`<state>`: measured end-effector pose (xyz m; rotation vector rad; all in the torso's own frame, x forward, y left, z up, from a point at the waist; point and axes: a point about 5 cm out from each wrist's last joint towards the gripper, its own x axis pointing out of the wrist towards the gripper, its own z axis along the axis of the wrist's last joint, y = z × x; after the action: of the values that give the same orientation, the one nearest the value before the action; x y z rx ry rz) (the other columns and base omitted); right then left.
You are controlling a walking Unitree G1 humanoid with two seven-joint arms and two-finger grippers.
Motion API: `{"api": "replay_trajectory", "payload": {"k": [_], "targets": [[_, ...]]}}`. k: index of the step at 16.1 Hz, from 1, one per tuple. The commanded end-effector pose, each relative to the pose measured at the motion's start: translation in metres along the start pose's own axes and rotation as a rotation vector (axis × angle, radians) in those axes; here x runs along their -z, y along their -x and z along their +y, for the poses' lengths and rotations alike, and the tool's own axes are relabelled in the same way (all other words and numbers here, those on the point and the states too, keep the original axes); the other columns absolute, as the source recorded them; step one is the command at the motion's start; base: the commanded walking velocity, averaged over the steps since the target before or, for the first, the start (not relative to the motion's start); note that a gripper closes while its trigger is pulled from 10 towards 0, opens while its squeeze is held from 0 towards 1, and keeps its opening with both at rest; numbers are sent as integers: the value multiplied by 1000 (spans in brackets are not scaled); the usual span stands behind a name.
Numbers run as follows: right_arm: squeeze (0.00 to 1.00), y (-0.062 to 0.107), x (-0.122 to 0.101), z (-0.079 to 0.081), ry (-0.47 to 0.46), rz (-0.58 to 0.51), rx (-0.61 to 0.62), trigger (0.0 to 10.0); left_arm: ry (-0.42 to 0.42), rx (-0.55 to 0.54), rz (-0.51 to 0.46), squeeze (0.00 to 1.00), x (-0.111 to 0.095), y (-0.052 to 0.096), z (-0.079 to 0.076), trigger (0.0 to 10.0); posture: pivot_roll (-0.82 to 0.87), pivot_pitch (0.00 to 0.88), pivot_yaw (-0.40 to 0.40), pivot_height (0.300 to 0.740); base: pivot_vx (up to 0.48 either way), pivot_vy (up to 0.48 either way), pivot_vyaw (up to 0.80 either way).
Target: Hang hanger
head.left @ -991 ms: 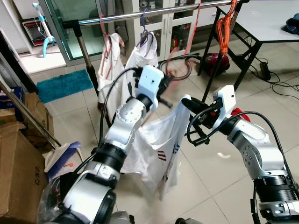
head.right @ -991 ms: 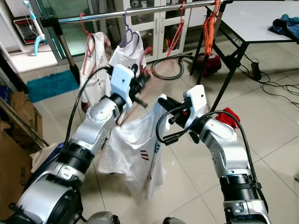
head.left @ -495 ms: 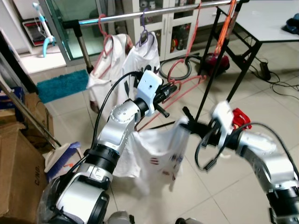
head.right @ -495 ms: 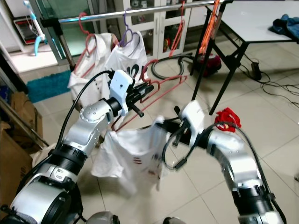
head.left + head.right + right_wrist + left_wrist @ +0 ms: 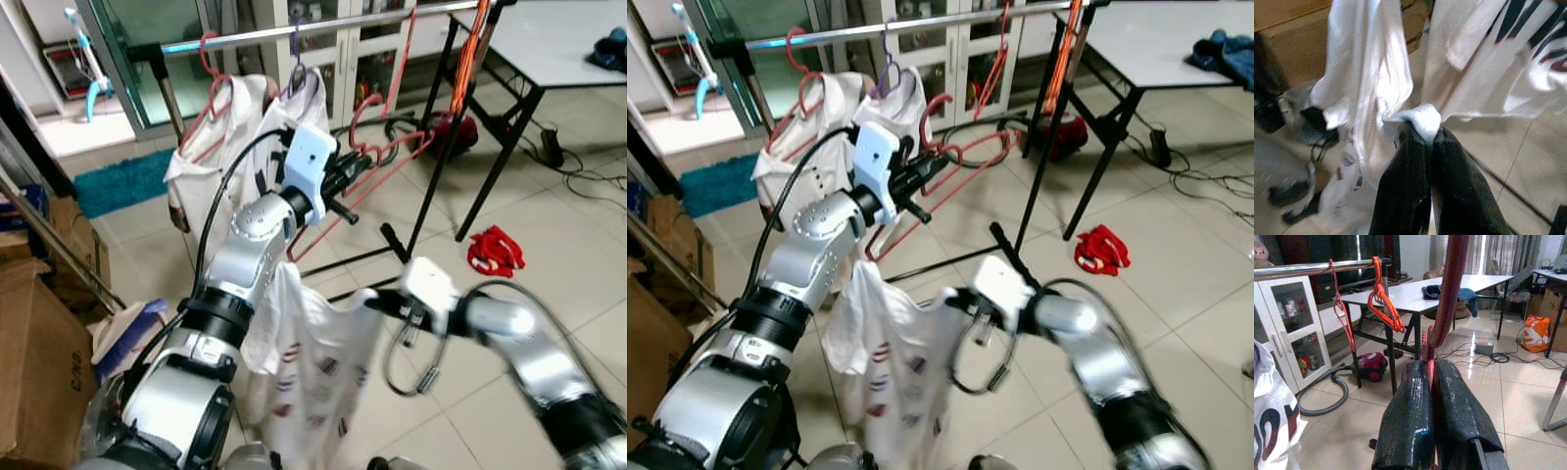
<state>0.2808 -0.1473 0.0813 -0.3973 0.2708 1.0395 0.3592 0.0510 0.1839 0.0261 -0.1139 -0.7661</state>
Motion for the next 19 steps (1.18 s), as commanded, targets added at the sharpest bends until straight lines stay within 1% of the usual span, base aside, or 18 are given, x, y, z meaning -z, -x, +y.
{"api": "replay_trajectory", "payload": {"k": [1,2,4,5,6,9,10,11,12,13,14,16,18,19], "targets": [[0,-5,-9,-8,33,-33,44,10000,-11,-6,-44,0,-16,-5,2,10000,9,0,53,740,0,0,0],[0,-17,-8,-10,79,-26,69,10000,-1,-5,-55,0,-19,-6,1,10000,13,0,53,740,0,0,0],[0,-24,-8,-8,109,-23,66,10000,5,-4,-61,0,-20,-7,0,10000,13,0,51,740,0,0,0],[0,-31,-10,-6,109,-39,61,10000,9,-2,-64,0,-21,-8,-1,10000,16,0,49,740,0,0,0],[0,-39,-13,-3,73,-67,49,10000,15,0,-67,0,-22,-8,-2,10000,18,0,49,740,0,0,0],[0,-53,-23,-3,-78,-162,22,10000,31,-5,-70,0,-22,-8,-2,10000,17,0,50,740,0,0,0],[0,-60,-26,-2,-88,-168,12,10000,35,-6,-74,0,-23,-9,-2,10000,16,0,50,740,0,0,0],[0,-69,-31,2,-68,-170,-8,10000,39,-10,-82,0,-27,-11,-3,10000,15,0,51,740,0,0,0],[0,-71,-32,3,-61,-170,-18,10000,39,-10,-85,0,-27,-12,-3,10000,17,0,50,740,0,0,0],[0,-77,-36,7,-46,-178,-37,10000,37,-8,-90,0,-30,-14,-4,10000,19,0,48,740,0,0,0],[0,-80,-40,9,-45,-193,-50,10000,37,-6,-94,0,-31,-15,-5,10000,19,0,48,740,0,0,0],[0,-80,-46,9,-60,-231,-68,10000,37,-5,-96,0,-31,-15,-5,10000,26,0,45,740,0,0,0],[0,-75,-57,8,-61,-306,-87,10000,38,-16,-86,0,-28,-13,-3,10000,20,0,48,740,0,0,0],[0,-72,-63,6,-47,-331,-82,10000,36,-19,-79,0,-26,-13,-3,10000,20,0,48,740,0,0,0]]}}
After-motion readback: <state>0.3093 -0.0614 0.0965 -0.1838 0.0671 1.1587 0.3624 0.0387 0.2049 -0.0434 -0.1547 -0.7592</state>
